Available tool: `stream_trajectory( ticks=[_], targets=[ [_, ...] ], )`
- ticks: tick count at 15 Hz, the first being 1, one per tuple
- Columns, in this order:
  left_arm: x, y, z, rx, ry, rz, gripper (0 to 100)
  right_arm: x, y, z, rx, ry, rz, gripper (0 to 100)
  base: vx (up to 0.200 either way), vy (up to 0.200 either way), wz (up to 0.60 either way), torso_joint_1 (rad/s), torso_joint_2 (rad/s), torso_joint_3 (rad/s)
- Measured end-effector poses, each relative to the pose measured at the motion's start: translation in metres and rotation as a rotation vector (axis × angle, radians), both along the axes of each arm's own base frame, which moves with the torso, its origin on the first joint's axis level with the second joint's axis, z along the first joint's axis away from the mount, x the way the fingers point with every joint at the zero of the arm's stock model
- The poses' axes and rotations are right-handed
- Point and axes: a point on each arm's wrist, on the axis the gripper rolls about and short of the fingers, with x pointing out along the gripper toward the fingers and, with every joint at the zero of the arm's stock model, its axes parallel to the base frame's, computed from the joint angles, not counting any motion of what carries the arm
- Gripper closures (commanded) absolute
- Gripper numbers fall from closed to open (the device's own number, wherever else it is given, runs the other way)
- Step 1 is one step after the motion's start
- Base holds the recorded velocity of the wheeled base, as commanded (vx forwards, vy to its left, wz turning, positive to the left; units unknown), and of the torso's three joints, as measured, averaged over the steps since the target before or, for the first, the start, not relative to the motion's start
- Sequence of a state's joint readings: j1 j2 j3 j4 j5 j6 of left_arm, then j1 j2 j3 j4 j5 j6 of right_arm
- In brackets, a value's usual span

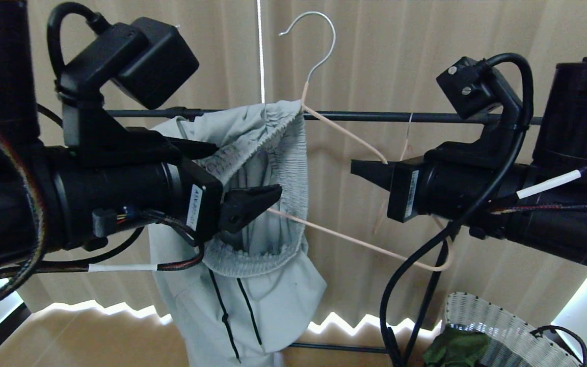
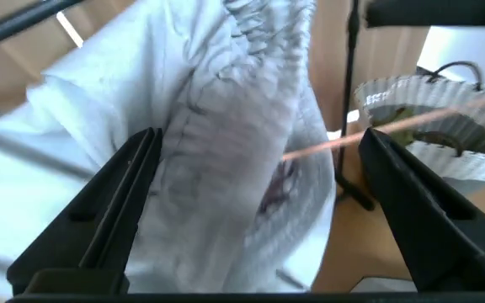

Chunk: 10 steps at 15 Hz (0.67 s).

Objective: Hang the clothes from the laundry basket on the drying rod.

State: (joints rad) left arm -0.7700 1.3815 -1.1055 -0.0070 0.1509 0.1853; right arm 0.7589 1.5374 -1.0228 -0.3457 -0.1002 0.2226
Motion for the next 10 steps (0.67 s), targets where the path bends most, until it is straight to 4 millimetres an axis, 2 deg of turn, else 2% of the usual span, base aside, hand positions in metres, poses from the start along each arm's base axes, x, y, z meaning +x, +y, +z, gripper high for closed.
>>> stream_trajectory(
  ticks=[5, 10],
  targets=[
    [-0.005, 0.017, -0.004, -0.005, -0.117, 0.018, 0, 0.001, -0.023, -0.005, -0.043, -0.010, -0.026, 100, 0.000, 0.000, 0.00, 0.000, 0.00, 0.000],
    [0.013, 0.037, -0.006, 0.090, -0.268, 0.070, 0, -0.010, -0.036, -0.021, -0.102, 0.005, 0.028, 100, 0.000, 0.000, 0.00, 0.000, 0.00, 0.000]
  ],
)
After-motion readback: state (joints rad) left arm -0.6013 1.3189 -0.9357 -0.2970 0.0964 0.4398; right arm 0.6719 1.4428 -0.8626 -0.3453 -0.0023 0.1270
